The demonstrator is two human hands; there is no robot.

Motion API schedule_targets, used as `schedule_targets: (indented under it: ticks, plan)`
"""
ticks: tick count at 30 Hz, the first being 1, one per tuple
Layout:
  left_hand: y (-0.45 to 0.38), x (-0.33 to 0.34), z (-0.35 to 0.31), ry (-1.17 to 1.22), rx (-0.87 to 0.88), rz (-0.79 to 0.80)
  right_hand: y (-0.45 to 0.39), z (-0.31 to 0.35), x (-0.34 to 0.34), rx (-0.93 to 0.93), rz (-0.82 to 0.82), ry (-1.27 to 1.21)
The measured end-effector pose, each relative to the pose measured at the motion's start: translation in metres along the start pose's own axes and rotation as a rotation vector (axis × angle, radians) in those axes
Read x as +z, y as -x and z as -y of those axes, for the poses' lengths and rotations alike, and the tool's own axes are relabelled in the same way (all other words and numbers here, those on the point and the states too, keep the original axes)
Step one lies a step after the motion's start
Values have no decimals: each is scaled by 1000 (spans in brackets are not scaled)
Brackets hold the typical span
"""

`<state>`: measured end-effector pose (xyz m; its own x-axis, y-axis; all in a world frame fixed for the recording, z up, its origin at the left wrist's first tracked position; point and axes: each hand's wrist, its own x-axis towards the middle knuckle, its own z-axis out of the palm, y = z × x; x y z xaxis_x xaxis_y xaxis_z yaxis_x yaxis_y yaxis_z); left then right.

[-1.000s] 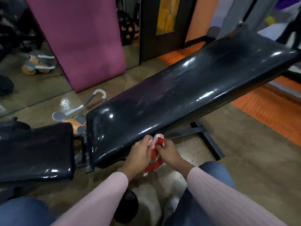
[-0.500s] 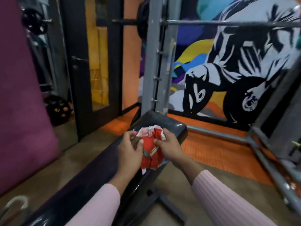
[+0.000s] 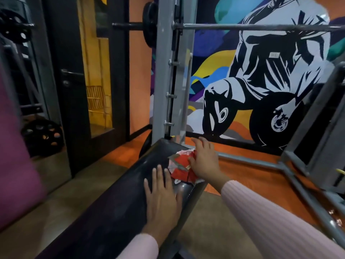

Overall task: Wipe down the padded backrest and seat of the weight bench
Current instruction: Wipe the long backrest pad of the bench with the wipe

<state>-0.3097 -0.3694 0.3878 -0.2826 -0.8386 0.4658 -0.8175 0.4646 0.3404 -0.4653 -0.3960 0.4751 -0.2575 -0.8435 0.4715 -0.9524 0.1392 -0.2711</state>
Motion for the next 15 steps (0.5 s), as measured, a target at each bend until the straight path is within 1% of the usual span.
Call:
schedule_targets:
  ticks: [1, 2, 5, 7, 9, 11, 15]
  plan:
    - [6, 6, 4, -44, -12, 49, 5, -4, 7, -56, 34, 84]
    - [10, 11, 8, -70, -5, 92, 10, -8, 14, -122, 71, 117]
    - [11, 17, 14, -31, 9, 120, 18, -9, 30, -268, 113, 135]
    - [10, 16, 15, -20, -13, 72, 16, -4, 37, -289, 127, 169]
    - [11, 15, 16, -8, -59, 49, 13, -1, 45, -276, 161, 233]
    - [15, 14, 22, 29, -84, 31, 13, 3, 52, -265, 160, 256]
    - [20, 21, 30, 89, -61, 14, 21, -1, 48, -313, 185, 253]
